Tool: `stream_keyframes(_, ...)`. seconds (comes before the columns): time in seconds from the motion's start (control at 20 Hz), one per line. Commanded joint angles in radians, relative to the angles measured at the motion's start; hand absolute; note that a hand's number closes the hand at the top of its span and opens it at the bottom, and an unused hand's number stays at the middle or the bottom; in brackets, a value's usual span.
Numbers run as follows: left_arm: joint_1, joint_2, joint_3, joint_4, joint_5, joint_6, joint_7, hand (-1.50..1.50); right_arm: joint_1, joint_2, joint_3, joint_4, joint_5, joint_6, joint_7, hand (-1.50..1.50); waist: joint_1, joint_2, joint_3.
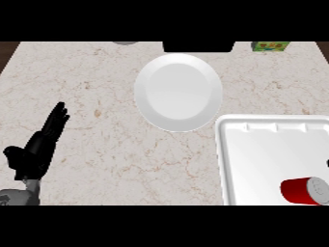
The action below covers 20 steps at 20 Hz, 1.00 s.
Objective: Pick the can from the tray and place it in the plate
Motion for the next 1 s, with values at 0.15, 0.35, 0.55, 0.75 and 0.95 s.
stream_keyframes(0.15, 0.004, -0.036, 0.015, 0.008, -0.037, -0.005, 0.0, 0.0, -0.049, 0.029, -0.021, -0.114, -0.005, 0.215, 0.202, -1.5, -0.002, -0.003, 0.002)
stream_keyframes(0.35, 0.002, -0.049, 0.037, 0.061, -0.046, -0.033, -0.044, 0.0, -0.13, 0.018, -0.085, 0.006, -0.053, 0.311, 0.195, -1.5, -0.001, -0.001, 0.002)
stream_keyframes(0.55, 0.017, -0.071, 0.036, 0.009, -0.072, -0.016, -0.006, 0.0, -0.194, 0.082, -0.063, 0.036, -0.047, 0.37, 0.252, -1.5, 0.003, -0.002, 0.002)
stream_keyframes(0.75, -0.005, -0.041, 0.09, 0.0, -0.048, -0.075, 0.022, 0.0, -0.152, 0.121, -0.041, 0.112, 0.012, 0.322, 0.169, -1.5, 0.001, -0.002, 0.002)
stream_keyframes(0.95, -0.025, -0.036, 0.084, -0.066, -0.064, -0.071, 0.121, 0.0, -0.193, 0.161, -0.017, 0.124, 0.062, 0.338, 0.21, -1.5, 0.003, -0.002, 0.002)
